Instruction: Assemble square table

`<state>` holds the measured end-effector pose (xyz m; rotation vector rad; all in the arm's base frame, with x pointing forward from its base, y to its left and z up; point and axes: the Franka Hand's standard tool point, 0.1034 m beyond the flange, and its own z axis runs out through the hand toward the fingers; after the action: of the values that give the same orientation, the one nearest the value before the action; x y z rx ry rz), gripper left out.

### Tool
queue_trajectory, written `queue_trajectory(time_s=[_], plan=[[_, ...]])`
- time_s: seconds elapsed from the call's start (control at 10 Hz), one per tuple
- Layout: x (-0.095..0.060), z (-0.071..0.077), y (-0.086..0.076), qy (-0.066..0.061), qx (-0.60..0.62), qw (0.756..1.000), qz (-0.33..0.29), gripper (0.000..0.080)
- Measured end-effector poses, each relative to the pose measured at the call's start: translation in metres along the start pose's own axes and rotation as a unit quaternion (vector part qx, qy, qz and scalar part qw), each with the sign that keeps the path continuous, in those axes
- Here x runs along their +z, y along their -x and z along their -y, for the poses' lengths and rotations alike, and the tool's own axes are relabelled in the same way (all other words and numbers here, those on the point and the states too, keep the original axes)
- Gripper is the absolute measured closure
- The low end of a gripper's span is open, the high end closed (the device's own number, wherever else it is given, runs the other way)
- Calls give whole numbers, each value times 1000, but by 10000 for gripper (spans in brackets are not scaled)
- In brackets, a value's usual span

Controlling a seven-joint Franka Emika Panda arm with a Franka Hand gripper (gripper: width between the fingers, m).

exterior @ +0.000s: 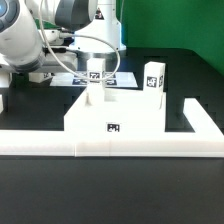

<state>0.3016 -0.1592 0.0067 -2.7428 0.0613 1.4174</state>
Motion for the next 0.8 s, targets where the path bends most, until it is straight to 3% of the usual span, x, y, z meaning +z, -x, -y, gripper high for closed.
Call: queue_trajectory(time_s=[0.2,0.3,0.4,0.5,0.6,0.8], plan=[[-1,0,0,0,-1,1000,-1,150],[-1,0,0,0,-1,1000,-1,284],[-1,0,0,0,-1,1000,-1,284],[-1,0,0,0,-1,1000,-1,421],[-1,0,0,0,-1,1000,-1,495],[-1,0,0,0,-1,1000,-1,495]])
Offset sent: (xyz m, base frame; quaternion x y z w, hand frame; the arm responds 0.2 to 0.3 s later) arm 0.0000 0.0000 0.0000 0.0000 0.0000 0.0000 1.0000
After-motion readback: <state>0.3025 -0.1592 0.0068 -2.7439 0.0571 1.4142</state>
